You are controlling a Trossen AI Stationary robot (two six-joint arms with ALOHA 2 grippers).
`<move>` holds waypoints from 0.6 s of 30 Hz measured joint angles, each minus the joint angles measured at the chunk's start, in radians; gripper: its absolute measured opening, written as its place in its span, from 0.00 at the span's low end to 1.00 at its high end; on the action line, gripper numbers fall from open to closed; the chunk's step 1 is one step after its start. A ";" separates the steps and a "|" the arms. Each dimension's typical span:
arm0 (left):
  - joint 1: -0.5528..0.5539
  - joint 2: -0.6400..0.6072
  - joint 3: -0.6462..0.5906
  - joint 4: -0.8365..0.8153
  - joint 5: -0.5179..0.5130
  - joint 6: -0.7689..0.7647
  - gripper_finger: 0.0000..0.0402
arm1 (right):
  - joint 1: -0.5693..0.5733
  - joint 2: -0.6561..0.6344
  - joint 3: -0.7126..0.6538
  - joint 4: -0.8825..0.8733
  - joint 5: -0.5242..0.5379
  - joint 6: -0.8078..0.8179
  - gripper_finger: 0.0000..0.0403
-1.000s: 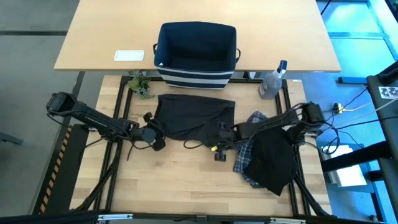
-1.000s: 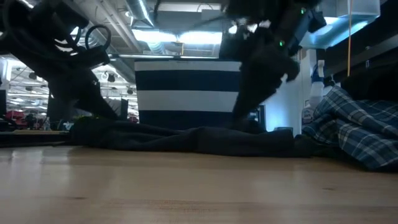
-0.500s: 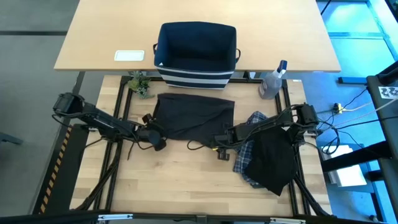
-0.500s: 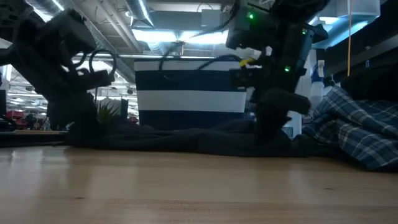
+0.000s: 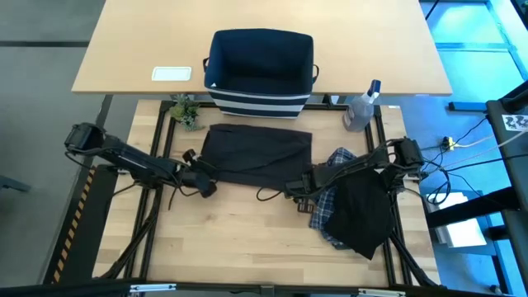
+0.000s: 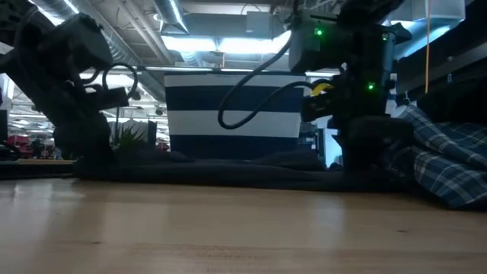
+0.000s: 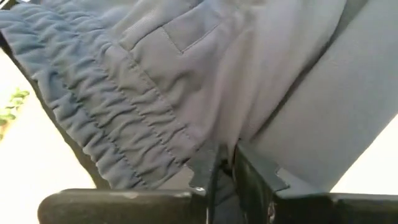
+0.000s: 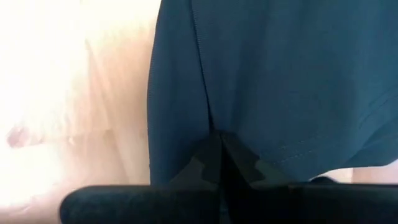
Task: Fold Laundry from Bin
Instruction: Fold the black shorts
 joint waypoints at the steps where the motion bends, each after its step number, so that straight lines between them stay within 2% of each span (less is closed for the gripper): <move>1: 0.000 -0.015 0.000 -0.015 0.000 -0.006 0.12 | 0.004 -0.001 0.000 -0.005 -0.008 0.004 0.01; 5: -0.004 -0.087 -0.002 -0.036 0.003 -0.008 0.10 | 0.016 -0.002 0.000 -0.023 -0.027 0.011 0.01; 11: -0.053 -0.225 -0.003 0.023 -0.005 0.090 0.11 | 0.016 -0.025 0.022 -0.034 -0.030 0.012 0.01; 18: -0.095 -0.357 -0.003 0.050 -0.066 0.128 0.14 | 0.016 -0.069 0.076 -0.033 -0.011 -0.022 0.01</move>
